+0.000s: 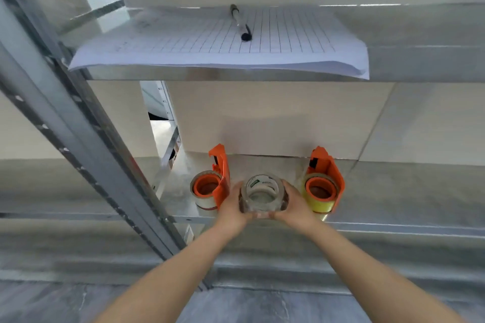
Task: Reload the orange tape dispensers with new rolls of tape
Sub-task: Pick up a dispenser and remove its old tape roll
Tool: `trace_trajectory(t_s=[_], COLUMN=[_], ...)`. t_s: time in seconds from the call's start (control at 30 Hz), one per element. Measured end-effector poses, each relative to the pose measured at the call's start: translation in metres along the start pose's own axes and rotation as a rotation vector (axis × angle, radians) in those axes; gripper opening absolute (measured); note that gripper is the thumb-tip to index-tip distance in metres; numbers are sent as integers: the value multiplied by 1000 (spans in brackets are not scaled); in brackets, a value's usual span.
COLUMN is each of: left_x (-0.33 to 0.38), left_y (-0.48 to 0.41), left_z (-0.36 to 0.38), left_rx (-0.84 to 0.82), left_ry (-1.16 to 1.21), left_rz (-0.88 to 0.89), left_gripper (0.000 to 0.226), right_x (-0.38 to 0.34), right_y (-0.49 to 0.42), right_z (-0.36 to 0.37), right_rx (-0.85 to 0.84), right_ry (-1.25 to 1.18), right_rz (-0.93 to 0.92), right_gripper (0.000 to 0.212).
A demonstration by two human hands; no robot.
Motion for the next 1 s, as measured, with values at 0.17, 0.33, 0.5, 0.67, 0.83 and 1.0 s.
trace_trajectory(t_s=[0.17,0.33,0.5,0.67,0.83,1.0], left_x=[-10,-6,5,-17,-47,-47], left_y=[-1,16,37,17,-9,-11], left_z=[4,7,-26,-89,-93,-97], left_rx=[-59,-118,19,248,133,179], left_ry=[-78,-238,-421,-334,22,152], left_rz=[-20,157,496,207,-214,-237], left_gripper=[89,97,102,110,94,47], right_x=[11,6,-26,-62,-64,-47], right_y=[4,8,3,-17,-39,-44], right_z=[6,10,31,71,113,123], right_rx=[30,115,167,86,-19,47], right_ry=[128,273,416,339,290,255], right_rz=[120,48,-143,-207,-116,61], right_gripper=[107,113,105,93,81,67])
Point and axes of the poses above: each hand's wrist, its own y-axis away from the middle knuckle, its own z-axis out of the palm, x = y × z, the point moved 6 cm from there along -y, towards the middle knuckle, and after that the axes turned 3 degrees about x, right-handed, at the moved point
